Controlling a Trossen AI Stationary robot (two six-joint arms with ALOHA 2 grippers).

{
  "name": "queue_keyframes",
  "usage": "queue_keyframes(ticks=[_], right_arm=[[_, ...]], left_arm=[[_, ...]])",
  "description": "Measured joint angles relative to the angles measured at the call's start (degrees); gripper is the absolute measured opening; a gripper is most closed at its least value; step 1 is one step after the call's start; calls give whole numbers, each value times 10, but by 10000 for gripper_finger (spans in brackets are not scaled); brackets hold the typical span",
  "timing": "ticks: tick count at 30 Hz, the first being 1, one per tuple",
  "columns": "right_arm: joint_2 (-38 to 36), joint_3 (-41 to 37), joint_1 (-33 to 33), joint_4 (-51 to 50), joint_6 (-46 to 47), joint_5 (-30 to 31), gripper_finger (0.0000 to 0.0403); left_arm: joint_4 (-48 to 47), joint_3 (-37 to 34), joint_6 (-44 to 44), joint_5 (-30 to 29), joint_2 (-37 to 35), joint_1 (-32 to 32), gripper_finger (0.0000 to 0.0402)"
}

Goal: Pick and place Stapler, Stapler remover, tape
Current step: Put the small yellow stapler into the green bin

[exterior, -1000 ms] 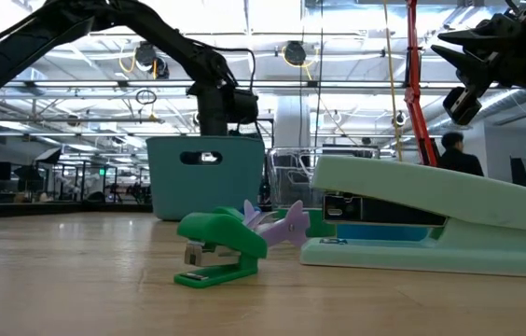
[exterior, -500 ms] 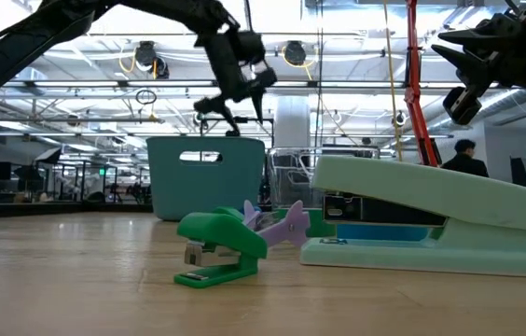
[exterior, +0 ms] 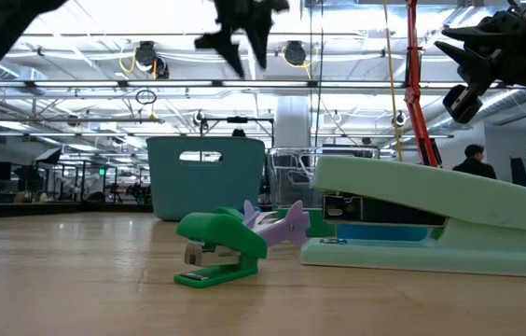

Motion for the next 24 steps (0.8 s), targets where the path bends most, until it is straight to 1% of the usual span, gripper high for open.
queue_keyframes(ticks=[6,9,11,16,20,22,24], right_arm=[[0,0,0,36,-5,-29,50],[1,0,0,67,-10,-40,50],[5,3,0,69,-17,-41,50],[39,28,0,64,-30,-41,50],[81,49,0,56,-34,-58,50],[103,59,0,56,-34,-71,50],[123,65,0,55,-35,-82,50]], left_arm=[[43,0,3,-60,-42,-82,228],[47,0,2,-93,-56,-121,228],[48,0,1,-111,-57,-143,227],[54,-4,-8,-123,-55,-183,228],[107,-60,-22,-138,-61,-204,228],[139,-103,-30,-142,-67,-213,228],[194,-151,-38,-140,-80,-221,228]])
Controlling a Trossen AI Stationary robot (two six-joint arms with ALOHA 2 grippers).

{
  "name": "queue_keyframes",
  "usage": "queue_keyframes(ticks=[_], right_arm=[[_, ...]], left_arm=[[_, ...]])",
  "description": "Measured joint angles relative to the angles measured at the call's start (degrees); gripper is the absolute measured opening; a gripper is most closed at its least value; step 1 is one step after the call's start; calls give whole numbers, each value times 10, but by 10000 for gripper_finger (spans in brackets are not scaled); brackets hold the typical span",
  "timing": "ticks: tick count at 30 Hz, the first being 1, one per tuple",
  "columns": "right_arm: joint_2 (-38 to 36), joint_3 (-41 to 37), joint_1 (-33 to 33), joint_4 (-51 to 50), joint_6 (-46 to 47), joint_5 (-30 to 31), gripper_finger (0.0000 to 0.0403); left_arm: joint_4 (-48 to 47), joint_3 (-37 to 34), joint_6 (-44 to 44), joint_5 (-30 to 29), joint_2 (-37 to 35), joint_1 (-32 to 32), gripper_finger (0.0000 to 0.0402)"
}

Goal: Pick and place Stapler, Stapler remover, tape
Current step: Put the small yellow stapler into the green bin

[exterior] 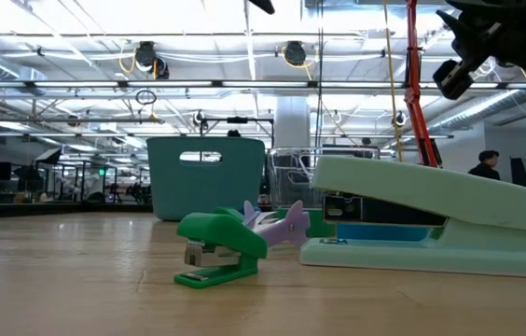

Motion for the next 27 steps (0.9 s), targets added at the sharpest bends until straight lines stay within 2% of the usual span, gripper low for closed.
queue_keyframes(ticks=[4,9,13,20,27], right_arm=[[35,4,3,-3,-1,-12,50],[68,5,25,-35,6,-21,50],[91,37,40,-119,-15,-17,50],[149,134,66,-299,-80,47,50],[238,208,112,-425,-85,108,50]], left_arm=[[114,-112,-10,9,-31,-14,228],[241,-264,-9,-5,-105,-23,228],[315,-376,-9,-10,-157,-25,227],[460,-525,12,-2,-221,-25,227],[545,-651,13,20,-277,-25,228]])
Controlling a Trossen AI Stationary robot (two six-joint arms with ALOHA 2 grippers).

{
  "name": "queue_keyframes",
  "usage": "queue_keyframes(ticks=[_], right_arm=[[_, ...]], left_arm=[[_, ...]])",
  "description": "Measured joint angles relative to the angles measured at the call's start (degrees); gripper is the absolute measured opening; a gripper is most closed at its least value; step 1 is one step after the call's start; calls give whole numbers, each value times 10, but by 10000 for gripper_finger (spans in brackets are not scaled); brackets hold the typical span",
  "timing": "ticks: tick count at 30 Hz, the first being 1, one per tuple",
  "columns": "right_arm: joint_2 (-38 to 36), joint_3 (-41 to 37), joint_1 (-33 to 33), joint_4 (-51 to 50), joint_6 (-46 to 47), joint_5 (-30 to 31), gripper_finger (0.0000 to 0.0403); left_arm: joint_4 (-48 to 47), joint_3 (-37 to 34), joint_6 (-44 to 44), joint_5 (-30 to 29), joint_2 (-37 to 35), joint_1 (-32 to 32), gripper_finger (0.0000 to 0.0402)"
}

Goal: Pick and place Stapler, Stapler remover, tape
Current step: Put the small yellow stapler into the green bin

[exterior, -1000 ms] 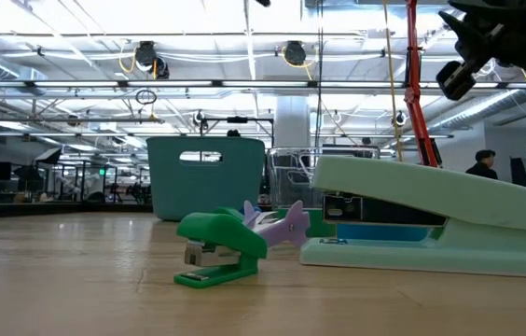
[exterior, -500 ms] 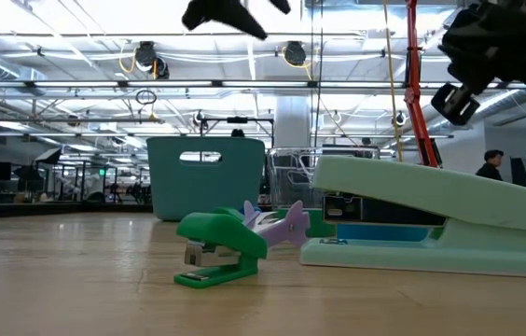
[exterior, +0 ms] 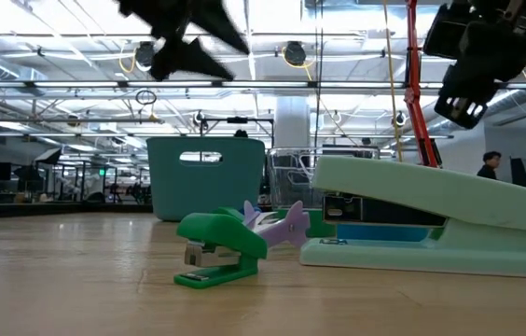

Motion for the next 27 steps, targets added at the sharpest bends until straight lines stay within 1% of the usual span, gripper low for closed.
queue_keyframes(ticks=[3,6,9,12,15,21,24,27], right_arm=[[47,32,21,-35,11,26,50],[99,67,39,-72,21,42,50],[150,93,50,-100,40,42,55],[195,109,56,-116,60,42,70],[231,121,57,-126,80,40,93],[266,123,51,-134,121,39,144],[277,123,48,-140,141,40,155],[287,123,48,-135,159,39,157]], left_arm=[[38,-47,7,6,-29,-1,228],[38,-82,10,5,-65,-1,228],[22,-108,21,5,-103,-1,228],[11,-132,29,2,-149,-1,228],[9,-156,39,1,-187,-1,228],[-18,-198,41,7,-254,-1,228],[-32,-209,43,18,-281,-1,228],[-46,-211,45,29,-290,-1,228]])
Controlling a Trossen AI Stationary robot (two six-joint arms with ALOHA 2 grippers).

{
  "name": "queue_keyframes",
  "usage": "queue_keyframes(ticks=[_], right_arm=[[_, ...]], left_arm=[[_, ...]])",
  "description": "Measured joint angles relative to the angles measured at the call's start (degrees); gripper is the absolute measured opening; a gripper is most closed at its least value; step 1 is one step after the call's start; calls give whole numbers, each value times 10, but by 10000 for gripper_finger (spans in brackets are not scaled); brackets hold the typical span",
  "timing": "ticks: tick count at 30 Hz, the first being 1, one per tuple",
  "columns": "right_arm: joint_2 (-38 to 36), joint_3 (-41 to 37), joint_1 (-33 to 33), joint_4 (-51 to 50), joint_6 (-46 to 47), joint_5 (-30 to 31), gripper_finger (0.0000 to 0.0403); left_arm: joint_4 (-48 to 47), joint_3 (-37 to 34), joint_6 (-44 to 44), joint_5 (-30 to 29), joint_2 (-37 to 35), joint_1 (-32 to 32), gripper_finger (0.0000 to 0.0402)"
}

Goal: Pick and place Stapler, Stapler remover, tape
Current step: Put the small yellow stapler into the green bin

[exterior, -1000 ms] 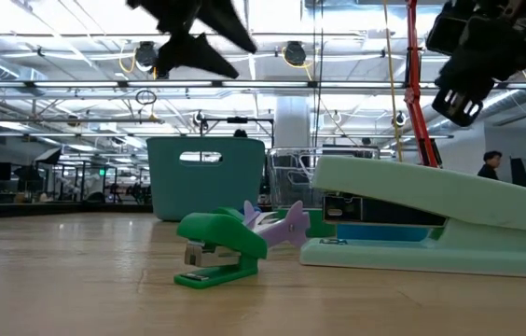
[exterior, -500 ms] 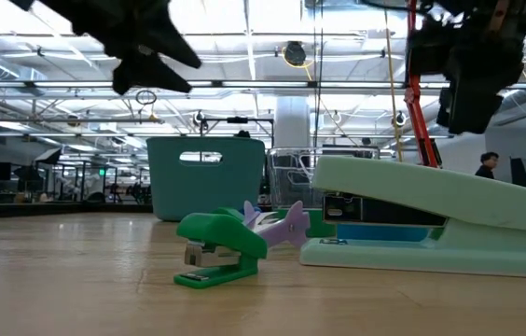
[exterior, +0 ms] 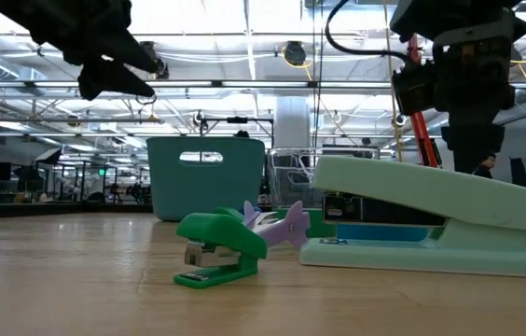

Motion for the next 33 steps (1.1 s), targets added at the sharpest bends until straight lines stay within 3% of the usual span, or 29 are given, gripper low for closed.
queue_keyframes(ticks=[16,24,33], right_arm=[[-2,-1,-3,32,-24,-62,152],[-2,-1,-14,18,7,-59,151],[6,49,2,-31,-16,32,150]], left_arm=[[2,0,-5,2,-7,2,228],[3,0,-9,0,-6,2,228],[3,0,20,-4,-7,2,228]])
